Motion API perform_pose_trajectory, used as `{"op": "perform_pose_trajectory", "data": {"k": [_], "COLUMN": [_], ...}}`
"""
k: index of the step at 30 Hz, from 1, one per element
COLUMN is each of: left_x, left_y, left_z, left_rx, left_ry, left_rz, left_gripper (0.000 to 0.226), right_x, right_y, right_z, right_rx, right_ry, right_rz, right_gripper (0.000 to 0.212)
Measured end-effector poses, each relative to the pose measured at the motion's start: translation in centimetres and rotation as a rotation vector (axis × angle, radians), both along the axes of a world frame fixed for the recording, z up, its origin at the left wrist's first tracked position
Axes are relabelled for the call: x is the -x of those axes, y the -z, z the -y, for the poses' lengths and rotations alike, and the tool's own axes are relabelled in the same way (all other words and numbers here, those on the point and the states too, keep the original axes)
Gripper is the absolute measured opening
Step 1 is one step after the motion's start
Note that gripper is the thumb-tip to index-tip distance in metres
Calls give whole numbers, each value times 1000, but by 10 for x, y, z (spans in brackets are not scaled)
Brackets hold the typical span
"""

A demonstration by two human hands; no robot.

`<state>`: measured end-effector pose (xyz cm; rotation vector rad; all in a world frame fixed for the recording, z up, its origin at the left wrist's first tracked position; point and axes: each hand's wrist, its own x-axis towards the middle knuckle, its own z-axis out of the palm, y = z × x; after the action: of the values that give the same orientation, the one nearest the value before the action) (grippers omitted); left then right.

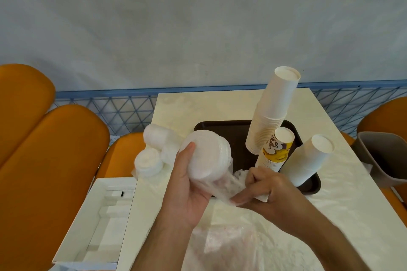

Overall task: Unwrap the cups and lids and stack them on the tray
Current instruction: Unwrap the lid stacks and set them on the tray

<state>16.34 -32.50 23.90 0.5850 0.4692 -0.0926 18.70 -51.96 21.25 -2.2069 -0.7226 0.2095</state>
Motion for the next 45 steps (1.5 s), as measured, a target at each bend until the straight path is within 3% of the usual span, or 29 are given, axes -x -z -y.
{"op": "perform_pose_trajectory", "data": {"k": [2,6,8,11,13,16,27,38,45], "left_x": [0,0,2,6,9,12,20,23,28], "left_y": [1,4,5,7,11,15,18,26,27], "left_z": [-1,-3,-5,-7,-7,-8,-16,-27,-40], "left_rx": [-12,-131,-337,-759,-960,-1113,-1305,-1284,-1127], "left_ry": [5,-52,-85,-71,-39,0,105,115,221], "left_rz": [-14,-7,24,91,128,166,163,204,234], "left_gripper": [45,51,45,40,38,39,37,36,40], "right_x": [1,-5,-11,-15,-15,-11,-8,-14,-24], "right_y": [6,4,-4,-24,-35,-38,-36,-38,-33], "right_z": [-2,6,11,1,-17,-42,-67,-70,-62], "right_rx": [96,275,246,5,-89,-49,-11,-45,-255], "right_ry": [-43,-119,-50,209,232,184,297,290,178], "right_rz": [67,19,42,109,95,23,-80,-175,-511], "right_gripper": [33,27,27,31,36,46,33,35,26]}}
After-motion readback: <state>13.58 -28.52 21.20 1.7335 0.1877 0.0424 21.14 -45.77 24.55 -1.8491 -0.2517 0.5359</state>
